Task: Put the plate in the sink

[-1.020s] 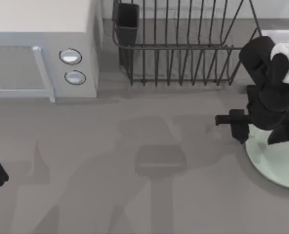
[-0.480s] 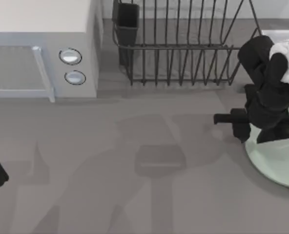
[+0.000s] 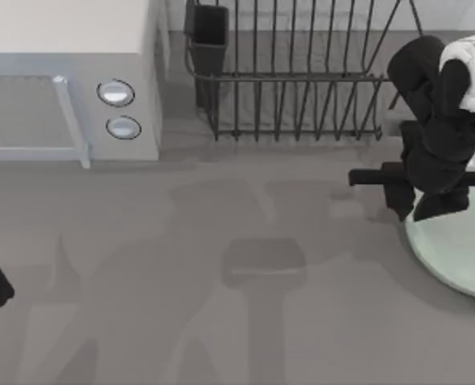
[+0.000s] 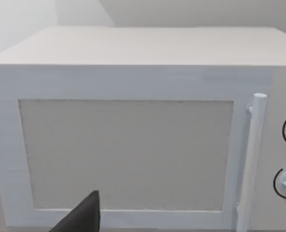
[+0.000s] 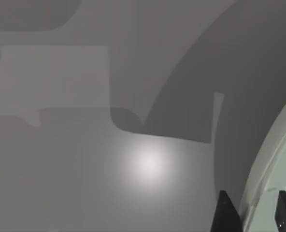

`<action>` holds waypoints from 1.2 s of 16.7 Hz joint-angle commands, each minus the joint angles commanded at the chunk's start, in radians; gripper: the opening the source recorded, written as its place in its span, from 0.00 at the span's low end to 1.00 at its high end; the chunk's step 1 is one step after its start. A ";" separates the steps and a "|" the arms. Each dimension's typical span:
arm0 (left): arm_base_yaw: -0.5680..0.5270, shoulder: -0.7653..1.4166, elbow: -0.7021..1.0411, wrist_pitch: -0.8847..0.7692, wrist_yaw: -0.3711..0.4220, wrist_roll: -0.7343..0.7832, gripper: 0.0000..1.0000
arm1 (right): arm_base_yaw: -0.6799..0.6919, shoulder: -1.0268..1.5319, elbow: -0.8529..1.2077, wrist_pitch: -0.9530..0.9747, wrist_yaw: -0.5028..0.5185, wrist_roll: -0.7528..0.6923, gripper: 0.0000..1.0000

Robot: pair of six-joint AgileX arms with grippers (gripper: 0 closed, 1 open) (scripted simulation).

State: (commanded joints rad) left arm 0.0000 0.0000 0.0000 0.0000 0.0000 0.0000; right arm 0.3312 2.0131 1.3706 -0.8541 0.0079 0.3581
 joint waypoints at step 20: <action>0.000 0.000 0.000 0.000 0.000 0.000 1.00 | -0.008 0.014 0.966 -0.936 -0.001 -0.012 0.00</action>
State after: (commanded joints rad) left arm 0.0000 0.0000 0.0000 0.0000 0.0000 0.0000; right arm 0.3229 2.0271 2.3370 -1.7902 0.0069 0.3459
